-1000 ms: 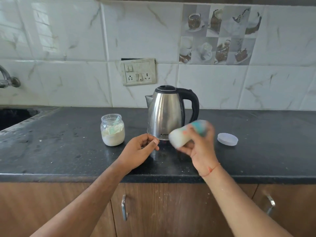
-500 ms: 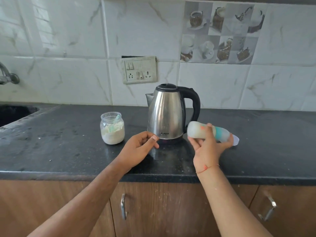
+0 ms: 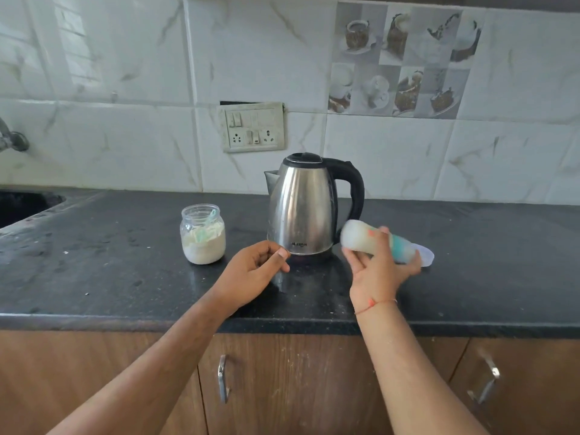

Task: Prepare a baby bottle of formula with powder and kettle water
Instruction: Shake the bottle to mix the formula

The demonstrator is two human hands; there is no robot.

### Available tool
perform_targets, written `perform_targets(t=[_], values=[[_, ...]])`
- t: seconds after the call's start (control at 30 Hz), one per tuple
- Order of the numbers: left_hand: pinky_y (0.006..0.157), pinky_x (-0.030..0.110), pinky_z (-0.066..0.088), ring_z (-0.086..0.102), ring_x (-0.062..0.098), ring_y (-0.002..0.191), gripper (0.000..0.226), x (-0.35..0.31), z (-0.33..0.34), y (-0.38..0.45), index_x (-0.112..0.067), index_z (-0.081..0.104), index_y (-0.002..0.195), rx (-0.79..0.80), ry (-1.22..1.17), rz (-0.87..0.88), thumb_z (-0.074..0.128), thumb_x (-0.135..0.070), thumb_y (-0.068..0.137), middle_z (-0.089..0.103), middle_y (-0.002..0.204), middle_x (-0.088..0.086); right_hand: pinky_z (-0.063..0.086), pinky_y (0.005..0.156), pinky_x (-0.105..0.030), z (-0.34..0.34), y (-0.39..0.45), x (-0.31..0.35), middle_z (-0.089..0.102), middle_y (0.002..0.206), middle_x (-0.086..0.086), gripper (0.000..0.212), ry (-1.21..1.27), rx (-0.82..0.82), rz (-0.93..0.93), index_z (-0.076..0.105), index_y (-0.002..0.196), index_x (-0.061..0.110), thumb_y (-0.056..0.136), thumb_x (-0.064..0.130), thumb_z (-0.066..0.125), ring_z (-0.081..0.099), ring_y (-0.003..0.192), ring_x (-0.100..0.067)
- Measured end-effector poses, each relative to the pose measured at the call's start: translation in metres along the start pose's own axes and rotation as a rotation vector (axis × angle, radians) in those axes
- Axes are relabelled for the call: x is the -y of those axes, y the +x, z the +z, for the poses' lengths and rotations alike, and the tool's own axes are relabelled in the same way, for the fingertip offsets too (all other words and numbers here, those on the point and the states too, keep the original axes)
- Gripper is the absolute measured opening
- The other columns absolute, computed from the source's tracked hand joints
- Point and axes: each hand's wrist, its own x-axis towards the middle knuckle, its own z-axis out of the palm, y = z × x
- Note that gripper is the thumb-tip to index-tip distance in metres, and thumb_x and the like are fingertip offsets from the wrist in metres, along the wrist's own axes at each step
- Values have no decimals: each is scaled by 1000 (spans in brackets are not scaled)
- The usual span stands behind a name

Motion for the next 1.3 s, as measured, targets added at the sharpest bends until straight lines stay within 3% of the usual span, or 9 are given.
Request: perform_targets(t=[0.03, 0.13, 0.27, 0.4, 0.57, 0.73, 1.0, 1.17, 1.3], values=[[106, 61, 54, 69, 49, 107, 22, 1, 0, 0, -34, 75, 100, 3, 3, 9, 58, -45, 110, 82, 99, -1, 67, 70, -54, 1, 0, 4, 62, 134, -8, 60, 19, 7, 29, 40, 140, 31, 97, 16, 79, 75, 116, -36], [107, 59, 55, 74, 39, 108, 21, 1, 0, 0, -30, 75, 106, 21, 9, -6, 59, -42, 110, 83, 100, -5, 67, 68, -53, -2, -11, -1, 70, 127, -12, 61, -387, 400, 200, 50, 140, 40, 93, 19, 84, 80, 103, -33], [109, 60, 53, 71, 44, 110, 20, 3, 0, 1, -35, 75, 101, 11, -8, -5, 59, -45, 110, 83, 101, -5, 66, 71, -53, -4, 0, -1, 60, 139, -9, 69, -31, 34, 47, 39, 148, 36, 96, 19, 81, 75, 112, -36], [109, 61, 53, 73, 41, 109, 20, 4, 0, 1, -36, 75, 104, 37, -22, -3, 60, -48, 108, 83, 101, -5, 66, 67, -51, -1, -8, -2, 69, 130, -15, 62, -395, 398, 212, 51, 142, 39, 92, 20, 84, 80, 102, -35], [104, 42, 57, 76, 19, 104, 21, 4, 2, 0, -29, 73, 117, 55, -41, 28, 69, -44, 104, 82, 104, -3, 66, 72, -53, -1, -1, 1, 67, 135, -9, 64, -108, 70, 77, 41, 145, 36, 97, 20, 80, 77, 109, -35], [90, 25, 54, 72, 1, 96, 48, 1, 0, 1, -30, 68, 127, 157, -50, 10, 75, -58, 88, 78, 109, -8, 66, 70, -49, 3, -11, -4, 70, 130, -16, 68, -692, 604, 209, 50, 143, 48, 91, 23, 85, 80, 104, -32], [85, 14, 55, 72, -2, 104, 66, 2, 4, 4, -34, 64, 131, 215, 129, 12, 86, -65, 77, 76, 117, -14, 67, 69, -46, 3, -13, -6, 76, 122, -7, 75, -639, 565, 121, 48, 147, 47, 88, 24, 86, 80, 103, -25], [96, 29, 62, 73, 0, 105, 69, 3, 3, 5, -33, 63, 131, 221, 187, 1, 78, -71, 75, 76, 116, -16, 68, 77, -40, 8, -15, -17, 77, 116, 9, 85, -804, 569, 2, 45, 150, 46, 79, 41, 91, 78, 103, -12], [105, 41, 60, 76, 9, 112, 57, 8, -2, 4, -26, 67, 132, 219, -3, -33, 83, -58, 88, 81, 119, -9, 67, 73, -50, 10, -12, -17, 81, 103, 11, 59, -792, 610, 53, 45, 149, 40, 97, 48, 72, 80, 97, -18]])
